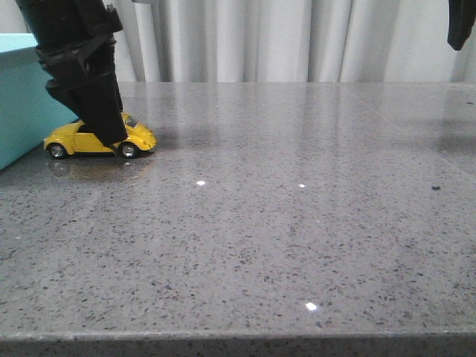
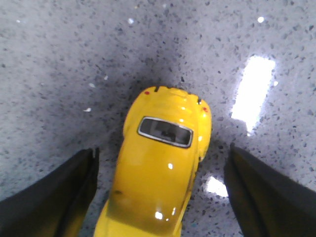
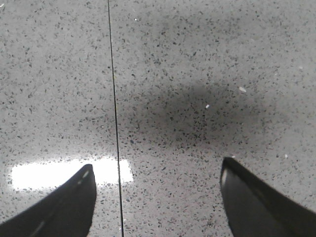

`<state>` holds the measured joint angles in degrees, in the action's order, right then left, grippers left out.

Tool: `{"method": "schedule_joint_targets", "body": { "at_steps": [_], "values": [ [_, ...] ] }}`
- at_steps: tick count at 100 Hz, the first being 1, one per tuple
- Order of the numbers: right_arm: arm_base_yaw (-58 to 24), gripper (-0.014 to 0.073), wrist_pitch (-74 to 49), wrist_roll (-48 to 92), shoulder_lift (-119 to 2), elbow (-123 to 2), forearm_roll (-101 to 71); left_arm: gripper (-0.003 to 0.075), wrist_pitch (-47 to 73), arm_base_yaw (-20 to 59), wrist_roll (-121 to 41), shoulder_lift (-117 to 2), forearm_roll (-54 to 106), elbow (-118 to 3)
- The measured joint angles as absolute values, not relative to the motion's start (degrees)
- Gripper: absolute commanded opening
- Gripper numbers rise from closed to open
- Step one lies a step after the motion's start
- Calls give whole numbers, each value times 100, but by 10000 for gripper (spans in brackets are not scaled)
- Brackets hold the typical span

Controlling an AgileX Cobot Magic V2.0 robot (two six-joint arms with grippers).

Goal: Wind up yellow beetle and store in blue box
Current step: 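Lower the left gripper onto the beetle and grasp it, then lift the beetle with the left gripper and carry it over the box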

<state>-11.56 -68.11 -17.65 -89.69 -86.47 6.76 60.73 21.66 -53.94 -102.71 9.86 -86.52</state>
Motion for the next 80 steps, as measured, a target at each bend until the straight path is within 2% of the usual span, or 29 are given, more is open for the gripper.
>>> {"method": "schedule_joint_targets", "body": {
  "at_steps": [8, 28, 40, 62, 80],
  "values": [
    [-1156, 528, -6811, -1765, -8969, -8647, 676, 460, 6113, 2166, -5394, -10349, 986, -8652],
    [-1156, 528, -6811, -1765, -8969, -8647, 676, 216, 6128, 2166, -5394, -10376, 986, -8662],
    [-1156, 528, -6811, -1762, -8969, -8647, 676, 125, 6128, 2166, -5394, -10376, 999, -8665],
    [-1156, 528, -6811, -1753, -8969, -8647, 676, 104, 6352, 2166, -5394, -10376, 999, -8864],
    [-1156, 528, -6811, -1740, -8969, -8647, 676, 104, 6606, 2166, -5012, -10376, 989, -9729]
  ]
}}
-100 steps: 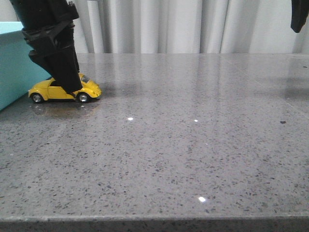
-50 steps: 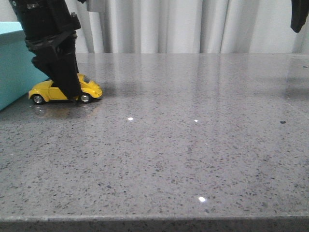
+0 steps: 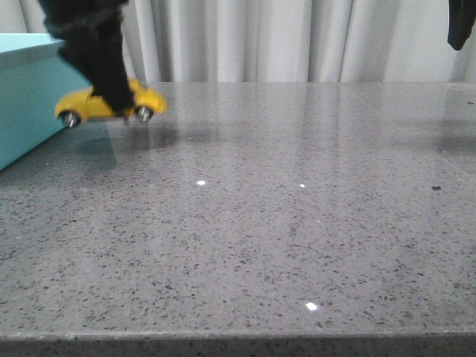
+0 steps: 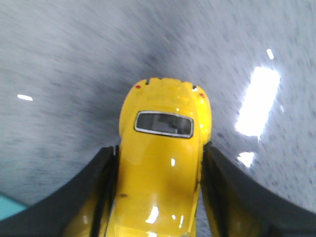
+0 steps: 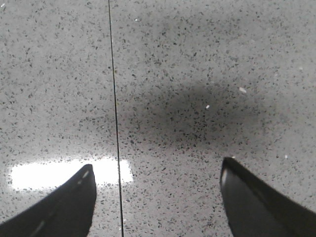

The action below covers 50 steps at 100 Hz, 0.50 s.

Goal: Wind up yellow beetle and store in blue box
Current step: 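Lift the beetle with the left gripper and carry it over the box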

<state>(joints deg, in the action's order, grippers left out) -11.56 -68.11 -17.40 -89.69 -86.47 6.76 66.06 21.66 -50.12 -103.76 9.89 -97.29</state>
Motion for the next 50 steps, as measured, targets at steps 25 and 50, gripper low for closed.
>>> {"method": "schedule_joint_targets", "body": {
  "at_steps": [25, 50],
  "values": [
    [-1156, 528, -6811, -1740, -8969, -8647, 676, 104, 6706, 1905, -3243, -10337, 830, -11330],
    [-1156, 528, -6787, -1740, -8969, -8647, 676, 107, 7162, 941, -1678, -10192, 781, -11868]
  ]
}}
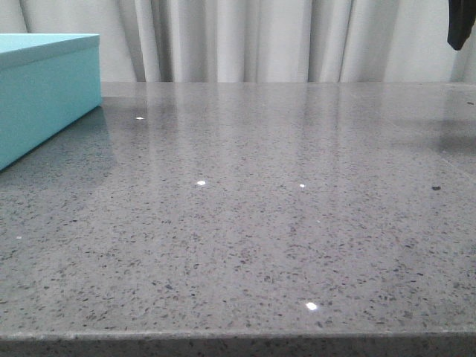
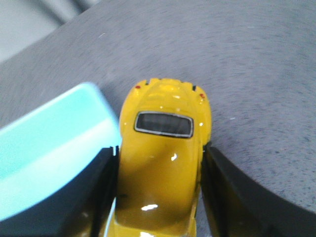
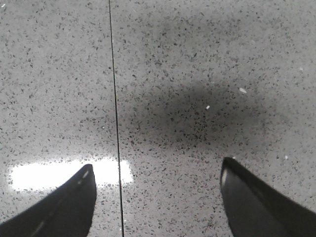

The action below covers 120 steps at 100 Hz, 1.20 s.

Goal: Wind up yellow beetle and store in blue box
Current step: 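Lift the beetle with the left gripper and carry it over the box, then lower the beetle into the blue box and open the left gripper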

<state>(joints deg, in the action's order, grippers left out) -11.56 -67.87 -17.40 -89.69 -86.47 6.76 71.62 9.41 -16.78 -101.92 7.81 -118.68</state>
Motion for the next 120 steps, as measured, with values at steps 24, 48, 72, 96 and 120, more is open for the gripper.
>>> {"method": "schedule_joint_targets", "body": {
  "at_steps": [24, 48, 72, 96, 120],
  "values": [
    [-1156, 528, -6765, -1740, -8969, -8647, 676, 107, 7233, -27, -1104, -10192, 711, -11713],
    [-1156, 528, -6752, -1740, -8969, -8647, 676, 107, 7233, -515, -1029, -10192, 711, -10993],
    [-1156, 528, -6720, -1740, -8969, -8647, 676, 107, 7038, -700, -888, -10192, 711, -9933],
    [-1156, 528, -6674, -1740, -8969, -8647, 676, 107, 6442, -700, -876, -10202, 700, -9233],
    [-1156, 528, -6674, -1732, -8969, -8647, 676, 235, 6337, -700, -876, -10202, 700, -9078]
  ]
}}
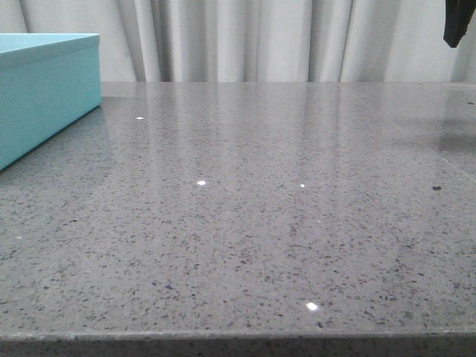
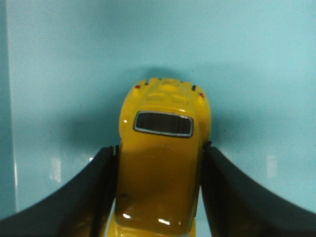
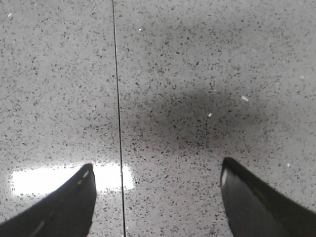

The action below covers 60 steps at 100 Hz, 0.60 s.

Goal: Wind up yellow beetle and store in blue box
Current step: 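Lower the beetle into the blue box and open the left gripper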

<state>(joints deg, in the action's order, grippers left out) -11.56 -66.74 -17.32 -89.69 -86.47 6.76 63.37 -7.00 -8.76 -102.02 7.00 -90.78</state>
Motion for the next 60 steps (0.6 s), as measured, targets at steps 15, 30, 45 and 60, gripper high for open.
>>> {"method": "schedule_joint_targets", "body": {
  "at_steps": [15, 30, 45, 60],
  "values": [
    [-1156, 528, -6674, -1732, -8969, -8647, 676, 382, 6315, -700, -873, -10202, 700, -9078],
    [-1156, 528, -6674, -1732, -8969, -8647, 676, 394, 6315, -700, -873, -10202, 700, -9078],
    [-1156, 528, -6674, -1732, -8969, -8647, 676, 393, 6309, -700, -863, -10202, 723, -9078],
    [-1156, 528, -6621, -1701, -8959, -8647, 676, 391, 6301, -700, -863, -10202, 783, -9078]
  ]
}}
